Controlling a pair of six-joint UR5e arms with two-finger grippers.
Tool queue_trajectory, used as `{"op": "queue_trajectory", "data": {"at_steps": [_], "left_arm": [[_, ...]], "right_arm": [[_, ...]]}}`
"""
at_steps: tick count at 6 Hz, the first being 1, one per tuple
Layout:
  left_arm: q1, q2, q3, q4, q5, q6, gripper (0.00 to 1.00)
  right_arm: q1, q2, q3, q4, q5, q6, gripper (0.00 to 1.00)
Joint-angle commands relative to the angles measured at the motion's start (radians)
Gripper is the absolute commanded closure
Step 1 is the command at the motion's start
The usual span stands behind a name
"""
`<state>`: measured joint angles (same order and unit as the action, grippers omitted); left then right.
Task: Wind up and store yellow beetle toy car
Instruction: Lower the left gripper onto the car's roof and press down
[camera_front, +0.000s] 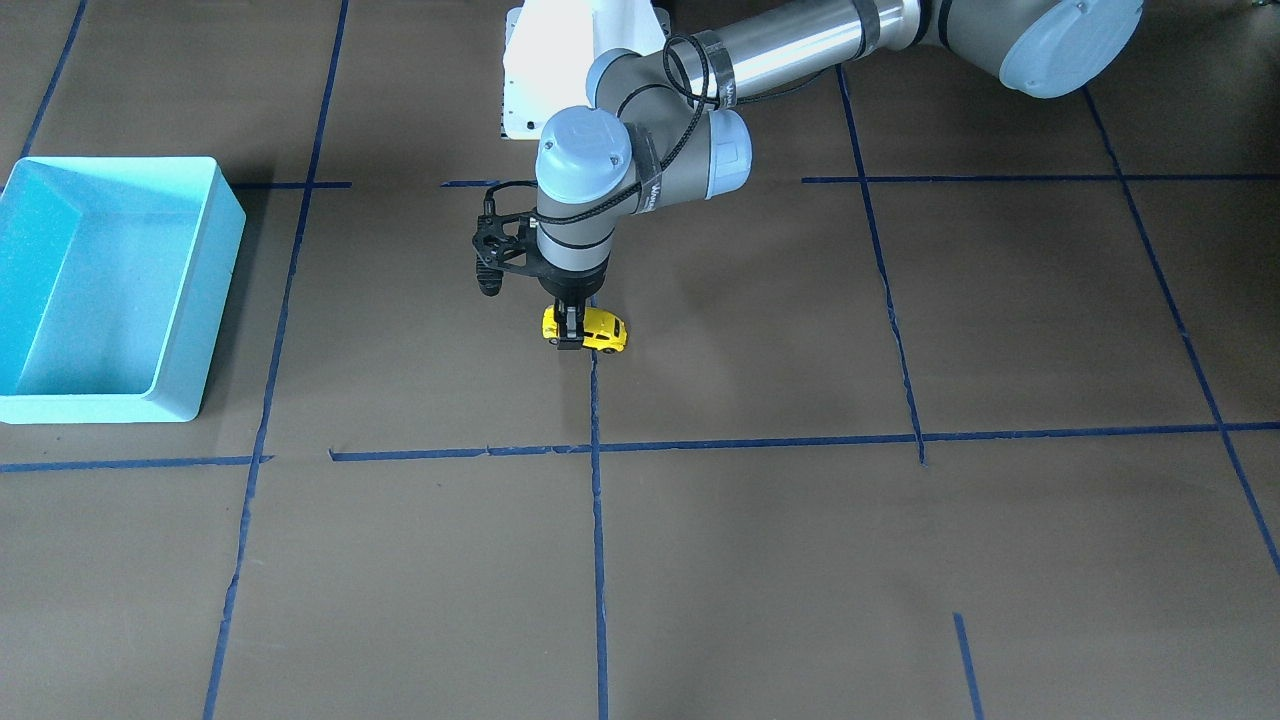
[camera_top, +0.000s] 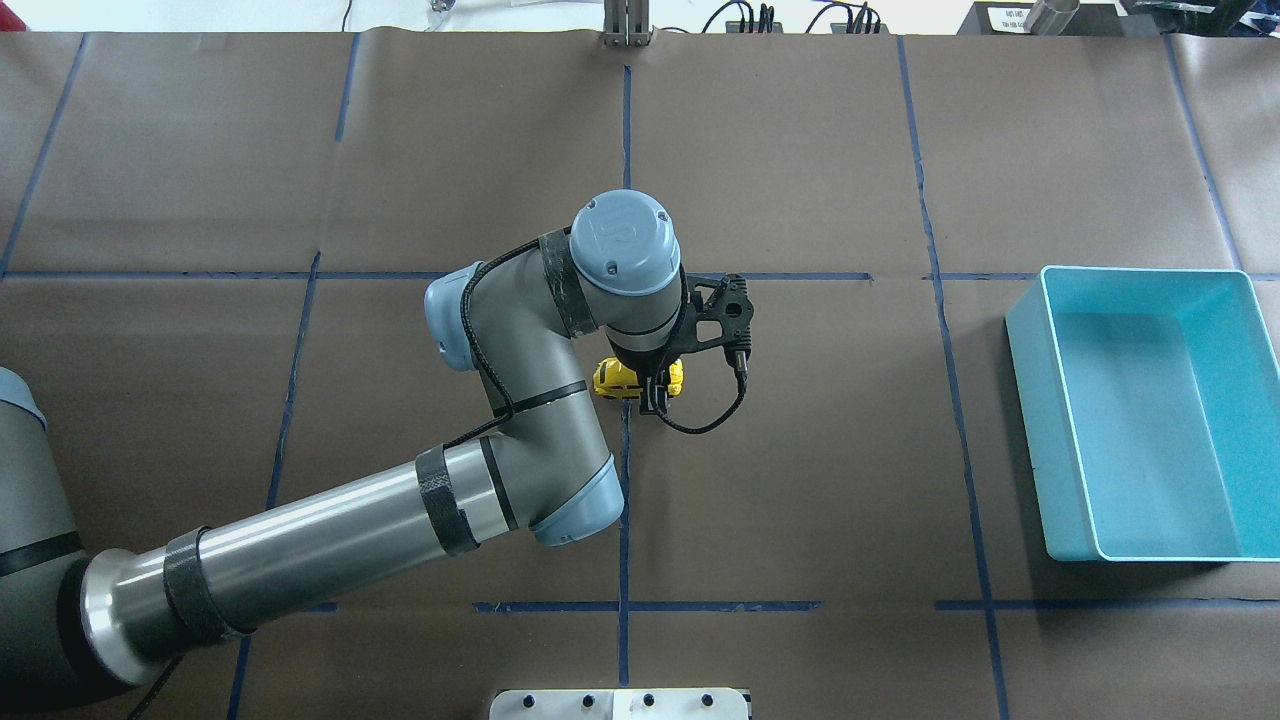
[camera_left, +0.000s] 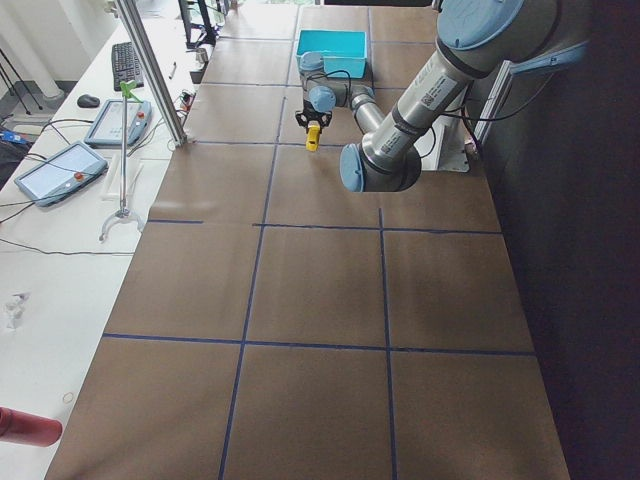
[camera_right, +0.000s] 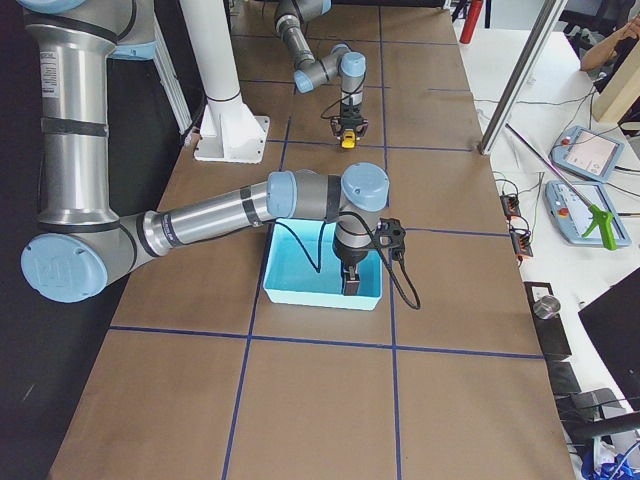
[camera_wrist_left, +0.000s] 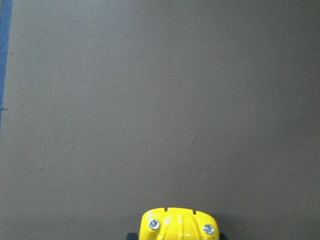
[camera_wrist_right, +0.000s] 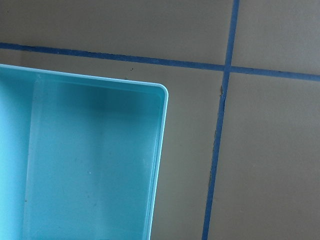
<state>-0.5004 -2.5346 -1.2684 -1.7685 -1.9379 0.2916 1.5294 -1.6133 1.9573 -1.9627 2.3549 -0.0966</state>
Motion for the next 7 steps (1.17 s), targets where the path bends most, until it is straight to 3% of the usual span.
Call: {"op": "queue_trajectory", "data": {"at_steps": [1,6,7], "left_arm": [[-0.006,0.003,0.001,-0.002,-0.004,0.0,0.94],[-0.009,0.026,0.006,-0.052,-0.013,0.0,0.95],[-0.018,0.034,0.006,-0.055,-0.016,0.0,0.96]], "right_arm": [[0.009,0.003,0.084,-0.123,-0.005,0.0,0.0],[-0.028,0.041,0.057,-0.183,0.046,-0.002,0.0],[-0.028,0.035,-0.009,-0.188,0.043,0.0,0.0]]}}
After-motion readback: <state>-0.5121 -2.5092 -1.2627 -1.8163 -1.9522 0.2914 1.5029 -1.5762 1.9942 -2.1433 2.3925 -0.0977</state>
